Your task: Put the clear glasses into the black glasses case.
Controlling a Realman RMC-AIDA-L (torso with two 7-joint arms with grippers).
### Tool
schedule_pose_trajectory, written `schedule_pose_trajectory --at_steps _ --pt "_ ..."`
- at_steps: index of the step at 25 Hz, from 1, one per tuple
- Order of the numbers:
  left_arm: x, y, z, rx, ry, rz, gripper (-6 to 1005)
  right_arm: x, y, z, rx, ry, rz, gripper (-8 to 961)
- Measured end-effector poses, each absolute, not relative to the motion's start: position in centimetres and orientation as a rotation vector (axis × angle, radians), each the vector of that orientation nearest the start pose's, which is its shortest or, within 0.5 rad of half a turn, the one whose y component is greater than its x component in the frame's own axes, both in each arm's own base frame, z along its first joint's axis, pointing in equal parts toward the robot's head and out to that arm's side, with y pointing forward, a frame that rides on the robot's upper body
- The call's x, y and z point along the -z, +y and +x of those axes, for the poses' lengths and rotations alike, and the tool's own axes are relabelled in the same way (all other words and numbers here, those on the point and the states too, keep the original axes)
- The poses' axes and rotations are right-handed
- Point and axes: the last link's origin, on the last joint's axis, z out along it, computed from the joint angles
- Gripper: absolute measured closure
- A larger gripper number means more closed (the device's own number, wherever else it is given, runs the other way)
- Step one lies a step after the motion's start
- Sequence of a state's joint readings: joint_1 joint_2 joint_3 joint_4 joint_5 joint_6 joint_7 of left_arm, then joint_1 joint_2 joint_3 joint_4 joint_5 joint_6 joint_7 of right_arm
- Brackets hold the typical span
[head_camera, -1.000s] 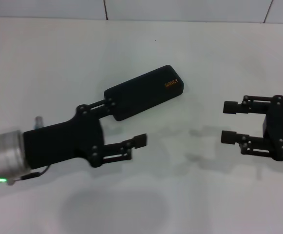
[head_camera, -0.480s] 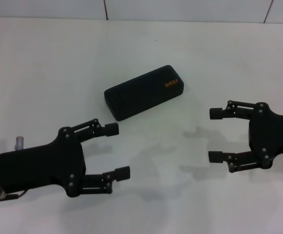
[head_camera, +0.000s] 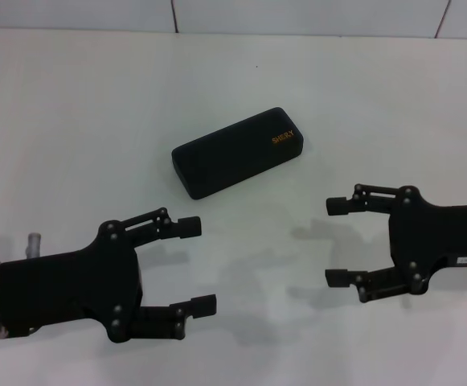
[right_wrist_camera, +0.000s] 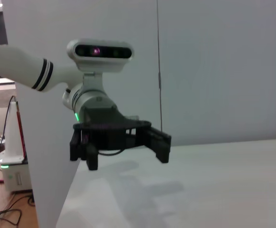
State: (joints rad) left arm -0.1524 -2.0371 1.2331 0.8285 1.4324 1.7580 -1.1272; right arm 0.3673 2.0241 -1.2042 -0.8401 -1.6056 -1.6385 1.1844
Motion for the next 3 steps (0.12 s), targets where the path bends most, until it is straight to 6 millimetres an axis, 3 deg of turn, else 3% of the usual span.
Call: schedule_pose_trajectory --at_steps 3 --pt "-0.23 22.84 -25.78 1.081 -0.232 -2.793 111 1.04 28.87 22.92 -0.805 0.075 -2.933 73"
